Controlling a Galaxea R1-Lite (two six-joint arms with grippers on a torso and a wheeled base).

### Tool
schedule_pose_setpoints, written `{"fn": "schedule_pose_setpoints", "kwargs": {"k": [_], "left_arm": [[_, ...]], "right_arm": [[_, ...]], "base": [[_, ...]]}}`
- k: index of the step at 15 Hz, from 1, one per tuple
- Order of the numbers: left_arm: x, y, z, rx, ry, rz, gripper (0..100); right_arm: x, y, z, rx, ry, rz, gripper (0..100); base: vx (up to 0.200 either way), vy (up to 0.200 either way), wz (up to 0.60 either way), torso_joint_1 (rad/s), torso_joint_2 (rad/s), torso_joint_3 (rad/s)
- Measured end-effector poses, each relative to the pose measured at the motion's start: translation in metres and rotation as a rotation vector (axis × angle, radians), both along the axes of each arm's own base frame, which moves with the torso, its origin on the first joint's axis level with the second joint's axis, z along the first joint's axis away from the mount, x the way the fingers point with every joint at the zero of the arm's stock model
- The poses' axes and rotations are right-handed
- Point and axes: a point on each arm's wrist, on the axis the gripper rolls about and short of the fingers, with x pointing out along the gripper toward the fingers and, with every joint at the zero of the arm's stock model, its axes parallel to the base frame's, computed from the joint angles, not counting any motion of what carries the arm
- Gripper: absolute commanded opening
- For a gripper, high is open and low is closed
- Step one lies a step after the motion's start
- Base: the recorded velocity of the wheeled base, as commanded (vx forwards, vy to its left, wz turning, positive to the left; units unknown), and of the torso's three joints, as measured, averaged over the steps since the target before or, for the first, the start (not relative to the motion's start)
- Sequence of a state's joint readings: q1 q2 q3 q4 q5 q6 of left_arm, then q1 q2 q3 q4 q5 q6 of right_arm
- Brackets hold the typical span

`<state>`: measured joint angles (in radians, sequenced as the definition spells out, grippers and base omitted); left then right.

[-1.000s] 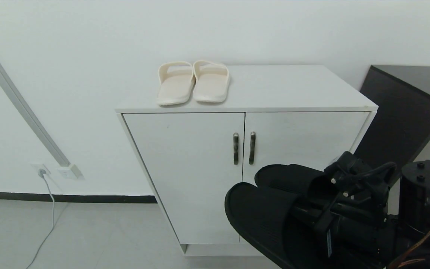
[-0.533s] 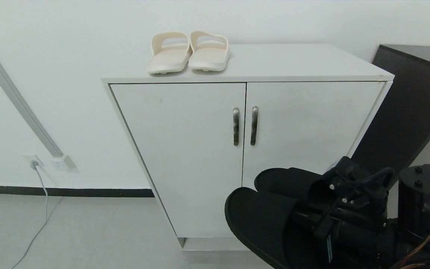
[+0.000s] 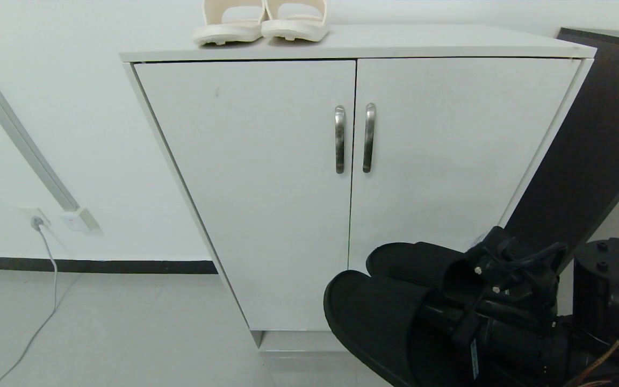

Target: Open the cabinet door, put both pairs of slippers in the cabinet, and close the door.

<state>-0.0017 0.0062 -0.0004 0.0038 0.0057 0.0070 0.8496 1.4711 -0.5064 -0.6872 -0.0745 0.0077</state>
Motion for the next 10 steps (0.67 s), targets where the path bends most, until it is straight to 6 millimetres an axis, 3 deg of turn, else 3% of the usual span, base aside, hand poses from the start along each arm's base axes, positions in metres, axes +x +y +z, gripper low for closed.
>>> {"fn": "schedule_pose_setpoints", "kwargs": {"k": [3, 4, 7, 10], "left_arm": [[0.002, 0.0, 0.004, 0.041, 0.019, -0.032, 100], [0.002, 0.0, 0.013, 0.017, 0.011, -0.048, 100], [0.006, -0.003, 0.067, -0.057, -0.022, -0.158, 100], [0.034, -0.007, 0.107, -0.086, 0.035, -0.35, 100]], "right_arm": [[0.0, 0.0, -0.001, -0.001, 0.001, 0.0, 0], [0.0, 0.0, -0.001, -0.002, 0.002, 0.001, 0], [-0.001, -0.001, -0.004, -0.01, 0.009, 0.001, 0], [-0.002, -0.002, -0.007, -0.018, 0.016, 0.001, 0]], "base": [[0.0, 0.0, 0.0, -0.002, 0.05, 0.047], [0.0, 0.0, 0.0, 0.0, 0.0, 0.0], [0.0, 0.0, 0.0, 0.0, 0.0, 0.0], [0.0, 0.0, 0.0, 0.0, 0.0, 0.0]]}}
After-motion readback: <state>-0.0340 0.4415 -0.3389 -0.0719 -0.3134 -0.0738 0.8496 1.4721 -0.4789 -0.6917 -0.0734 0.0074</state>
